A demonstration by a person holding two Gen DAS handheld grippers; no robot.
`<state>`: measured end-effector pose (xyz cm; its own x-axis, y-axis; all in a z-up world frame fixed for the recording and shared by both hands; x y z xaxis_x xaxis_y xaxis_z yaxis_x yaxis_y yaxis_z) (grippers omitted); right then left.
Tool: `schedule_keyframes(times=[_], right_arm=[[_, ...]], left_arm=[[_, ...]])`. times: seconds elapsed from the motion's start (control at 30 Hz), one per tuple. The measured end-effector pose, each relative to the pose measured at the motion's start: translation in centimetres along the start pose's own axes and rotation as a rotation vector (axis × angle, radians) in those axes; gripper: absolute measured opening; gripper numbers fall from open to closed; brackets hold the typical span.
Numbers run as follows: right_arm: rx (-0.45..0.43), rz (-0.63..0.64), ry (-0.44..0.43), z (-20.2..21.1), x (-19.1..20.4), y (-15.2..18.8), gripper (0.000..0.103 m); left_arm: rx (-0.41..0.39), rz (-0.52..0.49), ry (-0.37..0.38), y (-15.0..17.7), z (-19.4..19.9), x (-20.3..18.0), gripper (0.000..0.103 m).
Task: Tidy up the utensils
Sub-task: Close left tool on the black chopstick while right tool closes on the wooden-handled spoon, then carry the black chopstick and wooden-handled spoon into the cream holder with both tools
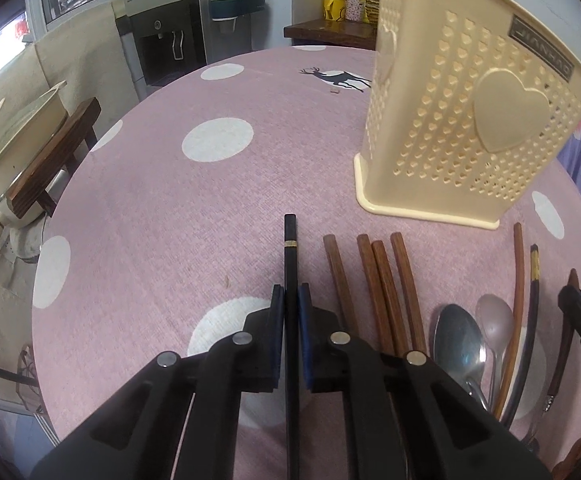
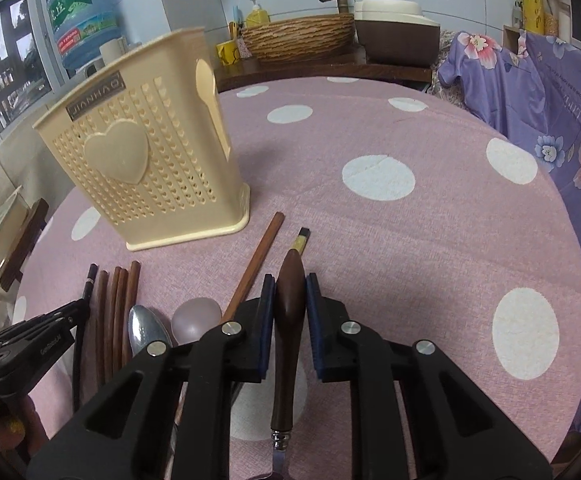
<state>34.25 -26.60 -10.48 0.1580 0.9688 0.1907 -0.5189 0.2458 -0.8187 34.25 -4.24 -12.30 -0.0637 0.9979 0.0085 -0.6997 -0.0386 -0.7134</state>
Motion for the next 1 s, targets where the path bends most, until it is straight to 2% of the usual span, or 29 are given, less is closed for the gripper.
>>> schedule_keyframes(times=[0.2, 0.47, 0.63, 0.8, 1.0], right_arm=[[-0.076, 0.017, -0.019, 1.6, 0.0, -1.9, 0.016], [-0.244, 0.076, -0.031, 6.1, 0.0, -5.5, 0.016], [-0.321, 0.095, -0.033, 8.4, -0.1, -7.0, 0.016], [-0.333, 0.107, -0.035, 8.5, -0.1, -7.3, 0.016], [-0.332, 0.109, -0.039, 8.6, 0.0, -7.4, 0.016]], left_arm=[[-0.075, 0.031, 0.033, -2.3, 1.6, 0.6, 0.008], [-0.289, 0.067, 0.061, -7.5, 7.4, 1.8, 0.008], [-0.371, 0.079, 0.078, -9.7, 10.0, 2.4, 0.009], [-0.42, 0.072, 0.082, -10.5, 11.1, 2.4, 0.009], [-0.436, 0.072, 0.084, -10.7, 11.7, 3.1, 0.008]])
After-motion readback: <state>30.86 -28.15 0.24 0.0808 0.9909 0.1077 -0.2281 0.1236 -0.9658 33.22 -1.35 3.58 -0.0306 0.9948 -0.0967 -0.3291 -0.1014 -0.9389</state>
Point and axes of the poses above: each gripper's, at about its wrist camera, not at the fingertips, and z roughly against the way its jaws point, x to its left, y to its underside, the point moved 8 cm from there along -z, roughly the way its jaws point, and after that the axes turned 12 degrees about -x, right-handed, at the moved point
